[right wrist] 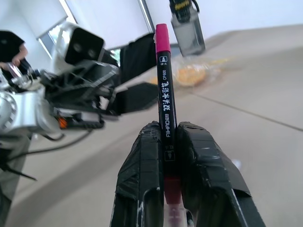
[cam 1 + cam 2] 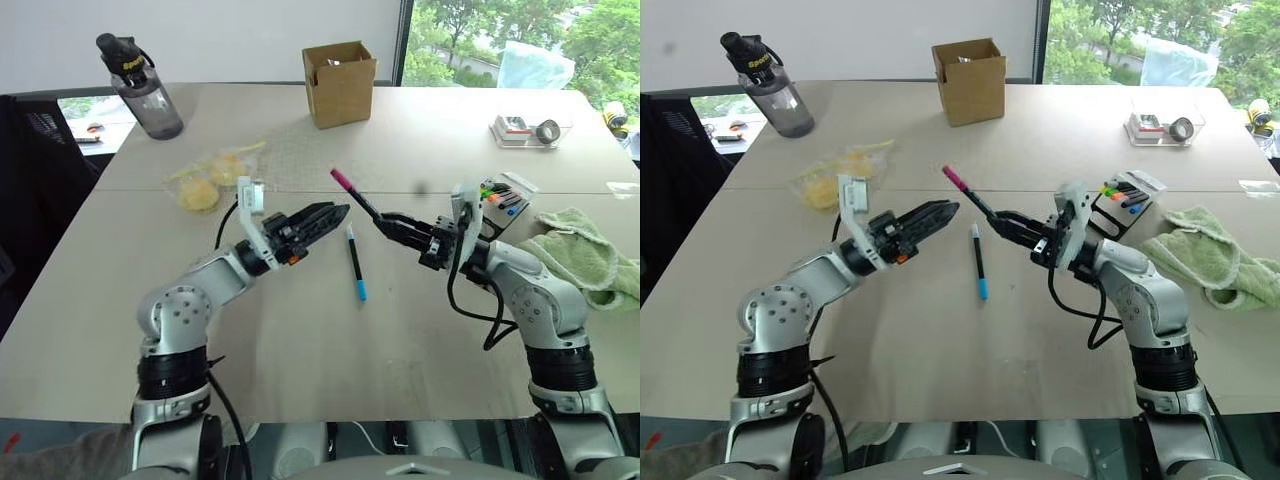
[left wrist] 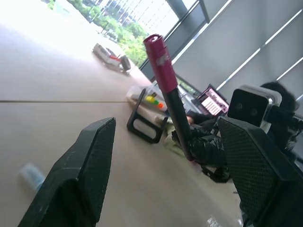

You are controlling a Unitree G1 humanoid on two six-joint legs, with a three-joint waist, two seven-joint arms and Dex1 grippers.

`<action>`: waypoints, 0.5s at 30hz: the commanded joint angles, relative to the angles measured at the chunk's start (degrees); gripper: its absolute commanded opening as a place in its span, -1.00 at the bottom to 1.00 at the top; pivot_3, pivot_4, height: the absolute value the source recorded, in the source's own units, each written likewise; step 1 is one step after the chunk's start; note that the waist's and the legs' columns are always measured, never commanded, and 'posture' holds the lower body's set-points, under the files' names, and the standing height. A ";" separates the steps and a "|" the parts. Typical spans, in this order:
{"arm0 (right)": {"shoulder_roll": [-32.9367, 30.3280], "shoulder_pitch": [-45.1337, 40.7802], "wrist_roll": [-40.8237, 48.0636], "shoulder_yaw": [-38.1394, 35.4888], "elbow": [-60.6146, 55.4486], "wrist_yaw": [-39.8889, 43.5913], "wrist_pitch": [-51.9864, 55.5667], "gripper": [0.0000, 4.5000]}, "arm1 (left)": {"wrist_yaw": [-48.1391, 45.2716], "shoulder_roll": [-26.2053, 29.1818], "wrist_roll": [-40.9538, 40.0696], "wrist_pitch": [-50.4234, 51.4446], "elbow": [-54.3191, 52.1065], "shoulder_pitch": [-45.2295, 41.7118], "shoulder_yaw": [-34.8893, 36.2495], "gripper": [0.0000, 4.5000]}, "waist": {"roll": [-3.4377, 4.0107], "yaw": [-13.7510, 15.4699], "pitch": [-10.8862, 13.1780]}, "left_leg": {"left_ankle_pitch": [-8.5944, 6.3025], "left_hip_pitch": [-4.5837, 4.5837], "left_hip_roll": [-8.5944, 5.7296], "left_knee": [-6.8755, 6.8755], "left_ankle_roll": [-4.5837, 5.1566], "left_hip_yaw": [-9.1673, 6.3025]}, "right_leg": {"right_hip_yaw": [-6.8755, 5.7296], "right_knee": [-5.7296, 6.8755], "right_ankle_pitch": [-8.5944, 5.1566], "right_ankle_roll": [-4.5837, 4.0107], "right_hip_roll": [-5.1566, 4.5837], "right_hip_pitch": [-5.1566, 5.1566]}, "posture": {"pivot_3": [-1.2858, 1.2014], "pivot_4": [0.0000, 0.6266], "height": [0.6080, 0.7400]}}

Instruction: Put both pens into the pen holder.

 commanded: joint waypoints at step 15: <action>-1.53 -0.08 3.40 2.53 -4.63 -0.57 -0.59 -1.00 | 1.49 -3.49 -7.62 -2.05 0.25 -4.28 2.58 -0.39 | -0.01 -0.72 0.00 | 0.00 -0.02 -0.03 0.00 0.01 0.00 | 0.01 -0.03 0.00 0.00 0.12 0.00 | 0.03 -0.52 0.93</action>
